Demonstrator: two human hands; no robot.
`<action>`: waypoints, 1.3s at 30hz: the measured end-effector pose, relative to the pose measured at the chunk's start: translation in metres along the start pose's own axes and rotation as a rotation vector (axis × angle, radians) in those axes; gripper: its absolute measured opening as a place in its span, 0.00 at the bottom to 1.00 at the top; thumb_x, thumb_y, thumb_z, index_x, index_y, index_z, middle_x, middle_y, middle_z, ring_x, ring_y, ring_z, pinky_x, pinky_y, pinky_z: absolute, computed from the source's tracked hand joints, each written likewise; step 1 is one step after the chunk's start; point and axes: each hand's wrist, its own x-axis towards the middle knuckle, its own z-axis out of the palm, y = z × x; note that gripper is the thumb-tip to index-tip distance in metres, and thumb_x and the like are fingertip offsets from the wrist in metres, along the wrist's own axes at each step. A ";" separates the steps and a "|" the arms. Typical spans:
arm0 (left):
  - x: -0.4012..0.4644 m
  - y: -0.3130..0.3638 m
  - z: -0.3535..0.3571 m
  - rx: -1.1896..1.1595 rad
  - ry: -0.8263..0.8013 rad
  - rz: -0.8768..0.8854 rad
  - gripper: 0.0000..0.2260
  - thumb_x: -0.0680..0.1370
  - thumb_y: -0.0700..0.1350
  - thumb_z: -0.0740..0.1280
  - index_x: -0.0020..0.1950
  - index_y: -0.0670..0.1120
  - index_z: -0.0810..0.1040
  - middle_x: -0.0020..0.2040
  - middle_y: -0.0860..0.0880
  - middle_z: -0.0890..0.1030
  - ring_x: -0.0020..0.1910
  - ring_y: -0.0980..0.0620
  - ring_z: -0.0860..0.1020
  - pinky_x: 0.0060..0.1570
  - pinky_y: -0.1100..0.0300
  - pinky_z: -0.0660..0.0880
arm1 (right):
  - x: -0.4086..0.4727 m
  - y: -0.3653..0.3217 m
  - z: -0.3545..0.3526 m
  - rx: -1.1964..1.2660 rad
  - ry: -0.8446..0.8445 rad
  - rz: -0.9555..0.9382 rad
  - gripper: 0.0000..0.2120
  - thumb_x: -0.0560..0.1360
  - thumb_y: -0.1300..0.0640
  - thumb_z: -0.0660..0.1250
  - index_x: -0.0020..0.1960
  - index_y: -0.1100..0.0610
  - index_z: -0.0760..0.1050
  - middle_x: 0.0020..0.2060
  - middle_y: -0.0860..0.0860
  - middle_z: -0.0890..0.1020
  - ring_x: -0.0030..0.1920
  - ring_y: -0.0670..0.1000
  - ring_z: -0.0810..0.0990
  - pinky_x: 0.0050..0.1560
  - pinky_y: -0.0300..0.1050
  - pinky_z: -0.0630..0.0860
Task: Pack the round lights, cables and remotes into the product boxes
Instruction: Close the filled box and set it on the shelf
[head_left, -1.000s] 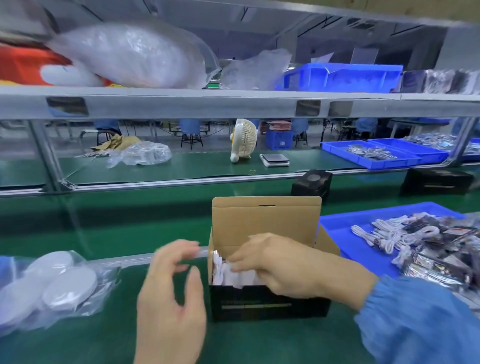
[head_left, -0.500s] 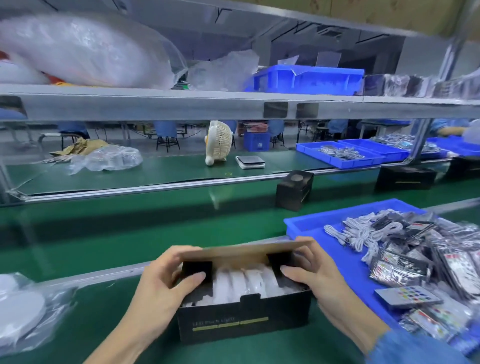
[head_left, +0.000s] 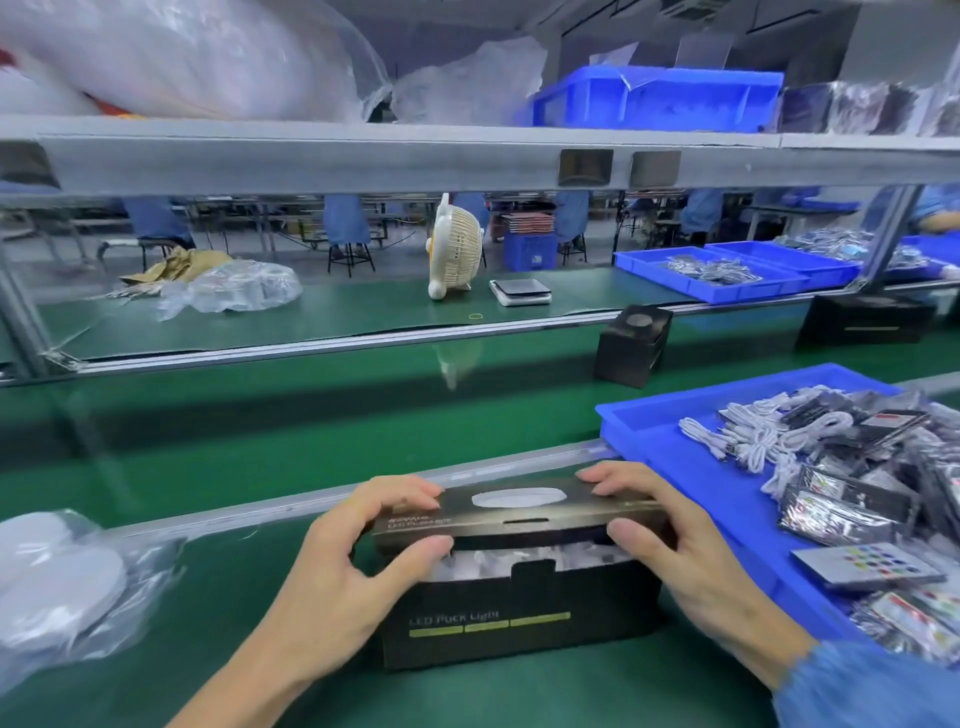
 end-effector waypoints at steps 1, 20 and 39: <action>-0.002 0.001 -0.001 0.015 -0.008 0.013 0.11 0.72 0.58 0.70 0.52 0.57 0.80 0.59 0.56 0.81 0.62 0.54 0.78 0.60 0.69 0.69 | -0.001 0.001 -0.001 -0.015 -0.002 -0.002 0.10 0.73 0.43 0.66 0.53 0.43 0.78 0.60 0.45 0.80 0.65 0.48 0.75 0.61 0.36 0.70; -0.025 -0.006 0.016 0.259 0.059 0.319 0.12 0.76 0.48 0.68 0.55 0.45 0.84 0.60 0.55 0.82 0.66 0.51 0.76 0.70 0.44 0.67 | -0.023 -0.015 0.022 -0.662 0.176 -0.574 0.08 0.74 0.55 0.74 0.50 0.58 0.85 0.46 0.49 0.83 0.42 0.50 0.81 0.41 0.45 0.79; -0.026 -0.010 0.023 0.363 0.134 0.226 0.15 0.75 0.55 0.69 0.56 0.49 0.85 0.60 0.57 0.81 0.67 0.54 0.75 0.70 0.44 0.66 | 0.028 -0.025 0.037 -0.543 -0.096 -0.289 0.06 0.70 0.45 0.72 0.43 0.46 0.78 0.43 0.39 0.80 0.46 0.44 0.77 0.43 0.47 0.76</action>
